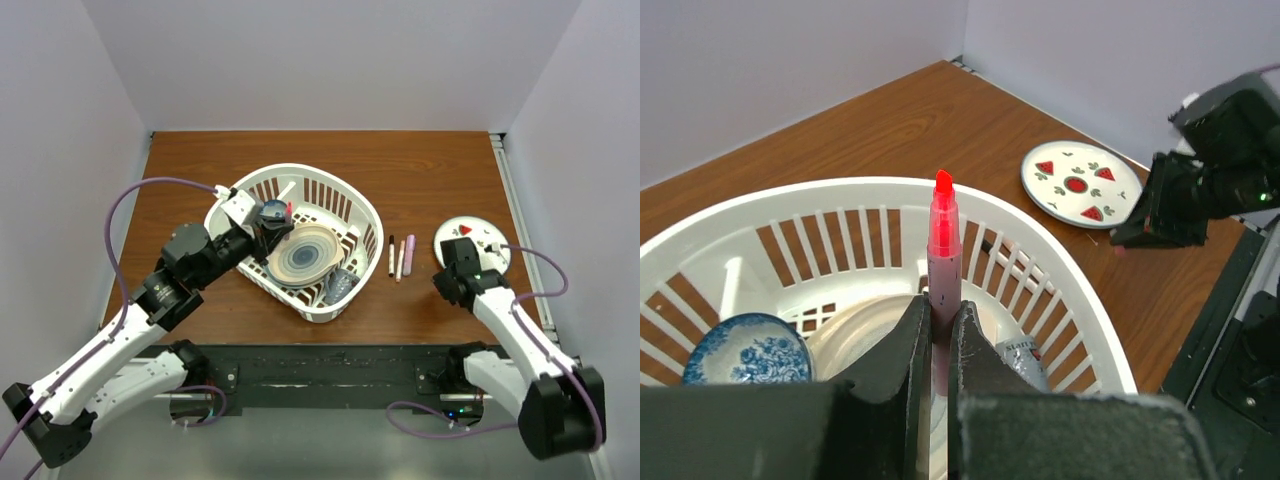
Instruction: Insert the pens into the pen caps
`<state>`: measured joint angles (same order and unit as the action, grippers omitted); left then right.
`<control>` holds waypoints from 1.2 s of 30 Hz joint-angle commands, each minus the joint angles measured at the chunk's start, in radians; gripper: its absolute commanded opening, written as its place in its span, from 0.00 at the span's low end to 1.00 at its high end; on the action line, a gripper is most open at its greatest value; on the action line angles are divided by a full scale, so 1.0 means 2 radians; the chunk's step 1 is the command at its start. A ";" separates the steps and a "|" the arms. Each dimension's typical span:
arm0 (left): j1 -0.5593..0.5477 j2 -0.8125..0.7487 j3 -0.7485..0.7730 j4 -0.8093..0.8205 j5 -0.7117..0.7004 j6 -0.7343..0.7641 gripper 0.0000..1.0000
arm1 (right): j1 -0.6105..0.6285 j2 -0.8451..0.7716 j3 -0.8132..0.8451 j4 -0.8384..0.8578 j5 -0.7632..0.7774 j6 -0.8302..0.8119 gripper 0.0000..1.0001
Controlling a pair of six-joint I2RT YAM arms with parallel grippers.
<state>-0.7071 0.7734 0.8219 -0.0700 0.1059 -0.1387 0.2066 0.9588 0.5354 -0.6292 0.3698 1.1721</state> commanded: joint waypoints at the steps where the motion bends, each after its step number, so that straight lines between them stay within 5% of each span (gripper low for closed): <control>1: 0.002 0.022 0.029 -0.011 0.048 -0.023 0.00 | 0.000 -0.048 0.051 0.018 -0.071 -0.149 0.00; 6: 0.001 0.048 0.044 -0.018 0.156 -0.082 0.00 | 0.006 -0.025 0.137 0.084 -0.195 -0.263 0.00; 13: -0.025 0.087 0.001 0.082 0.262 -0.195 0.00 | 0.042 -0.048 0.162 0.258 -0.382 -0.243 0.00; 21: -0.058 0.121 -0.018 0.217 0.280 -0.299 0.00 | 0.143 -0.062 0.172 0.397 -0.377 -0.217 0.00; 36: -0.058 0.165 -0.024 0.312 0.281 -0.375 0.00 | 0.154 -0.107 0.120 0.503 -0.394 -0.150 0.00</control>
<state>-0.8207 1.0828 0.7868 0.4465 0.6582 -0.8322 0.5064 0.7582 0.7918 0.2810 -0.3969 0.8345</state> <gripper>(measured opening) 0.074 0.056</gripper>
